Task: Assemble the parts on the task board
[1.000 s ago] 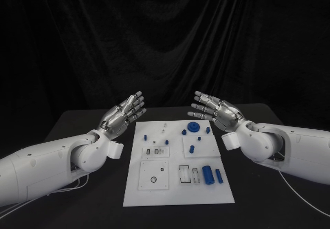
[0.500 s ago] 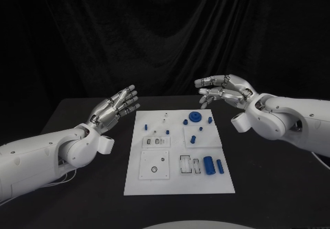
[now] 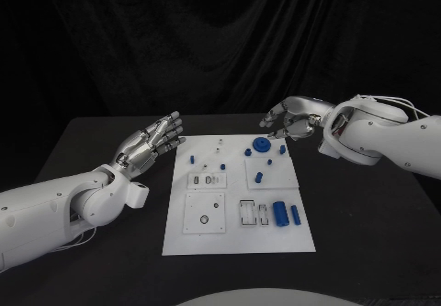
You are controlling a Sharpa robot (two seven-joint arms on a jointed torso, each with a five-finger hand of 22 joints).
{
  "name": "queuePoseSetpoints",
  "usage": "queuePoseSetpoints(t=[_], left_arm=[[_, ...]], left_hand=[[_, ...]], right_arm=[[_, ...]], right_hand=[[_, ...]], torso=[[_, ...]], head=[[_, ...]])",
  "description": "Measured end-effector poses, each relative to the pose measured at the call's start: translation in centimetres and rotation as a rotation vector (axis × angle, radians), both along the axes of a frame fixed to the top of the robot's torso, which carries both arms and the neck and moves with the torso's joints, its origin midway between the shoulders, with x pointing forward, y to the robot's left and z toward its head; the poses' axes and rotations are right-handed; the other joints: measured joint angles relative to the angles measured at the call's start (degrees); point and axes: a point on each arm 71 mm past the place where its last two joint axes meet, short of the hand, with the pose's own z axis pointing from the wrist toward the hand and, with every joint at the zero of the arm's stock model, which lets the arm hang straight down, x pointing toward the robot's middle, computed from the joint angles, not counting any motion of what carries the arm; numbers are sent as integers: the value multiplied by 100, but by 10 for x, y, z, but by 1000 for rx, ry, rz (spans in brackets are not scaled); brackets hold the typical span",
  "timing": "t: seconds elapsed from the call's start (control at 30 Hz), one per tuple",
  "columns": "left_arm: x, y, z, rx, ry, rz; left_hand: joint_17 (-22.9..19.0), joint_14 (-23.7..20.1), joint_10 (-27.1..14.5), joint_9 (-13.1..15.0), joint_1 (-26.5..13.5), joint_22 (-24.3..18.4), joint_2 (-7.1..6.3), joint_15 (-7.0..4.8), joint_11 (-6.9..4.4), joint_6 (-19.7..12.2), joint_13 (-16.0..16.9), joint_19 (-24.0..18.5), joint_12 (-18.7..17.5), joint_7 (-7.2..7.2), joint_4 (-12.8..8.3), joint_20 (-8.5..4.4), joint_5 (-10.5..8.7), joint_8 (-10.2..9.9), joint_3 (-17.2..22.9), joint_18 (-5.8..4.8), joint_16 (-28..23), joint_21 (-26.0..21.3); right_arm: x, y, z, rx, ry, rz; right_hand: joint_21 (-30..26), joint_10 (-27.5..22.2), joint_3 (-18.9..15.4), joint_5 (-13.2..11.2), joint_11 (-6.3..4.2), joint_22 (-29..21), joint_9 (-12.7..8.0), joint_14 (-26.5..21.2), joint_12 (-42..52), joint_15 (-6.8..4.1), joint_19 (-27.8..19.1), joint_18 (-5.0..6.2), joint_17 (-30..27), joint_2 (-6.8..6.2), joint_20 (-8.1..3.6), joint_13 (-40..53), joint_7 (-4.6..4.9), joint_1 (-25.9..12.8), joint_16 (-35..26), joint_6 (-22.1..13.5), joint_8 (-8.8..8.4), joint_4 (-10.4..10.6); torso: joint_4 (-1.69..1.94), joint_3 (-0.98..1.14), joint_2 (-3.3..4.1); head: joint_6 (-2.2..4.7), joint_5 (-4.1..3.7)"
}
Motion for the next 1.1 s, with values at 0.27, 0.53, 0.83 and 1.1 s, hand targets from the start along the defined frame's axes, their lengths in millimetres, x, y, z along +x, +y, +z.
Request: queuePoseSetpoints(t=[0.27,0.53,0.83,1.1], left_arm=[[-10,0,6,-7,-4,-17],[-15,2,9,-10,-7,-24],[-17,2,10,-11,-8,-28],[-17,1,10,-11,-9,-30]], left_hand=[[-56,-265,-64,0,0,-67,0,-165,64,0,0,-227,0,0,-11,-168,19,0,10,-1,-212,-136],[-62,-321,-109,0,0,-78,0,-181,68,-21,-9,-303,-44,22,8,-207,72,-23,73,-1,-252,-167],[-76,-383,-163,0,24,-168,23,-203,83,-21,-16,-588,-44,64,-7,-350,179,-23,137,-1,-319,-373],[-76,-403,-200,0,48,-168,-1,-223,82,0,-16,-588,-44,85,0,-350,378,-23,193,-1,-319,-373]], right_arm=[[1,9,4,-206,-161,13],[3,16,5,-300,-243,26],[3,22,6,-331,-280,44],[-1,21,4,-342,-282,47]], right_hand=[[458,586,273,-50,-69,728,46,317,-254,15,180,-88,707,-201,-20,0,-79,-204,373,148,-195,135],[644,782,395,-124,-81,1052,67,410,-444,9,251,-176,1070,-312,11,1,-123,-315,550,129,-327,224],[800,1142,432,-524,-155,1340,102,527,-553,-48,333,-175,1401,-532,-30,53,-245,-612,702,66,-500,468],[861,1289,485,-376,-184,1460,136,570,-583,-40,374,-175,1447,-555,-30,77,-245,-634,703,66,-532,521]], torso=[[121,-63,190],[250,-116,392],[310,-136,525],[327,-141,562]], head=[[-14,-174],[60,-298],[158,-382],[187,-411]])
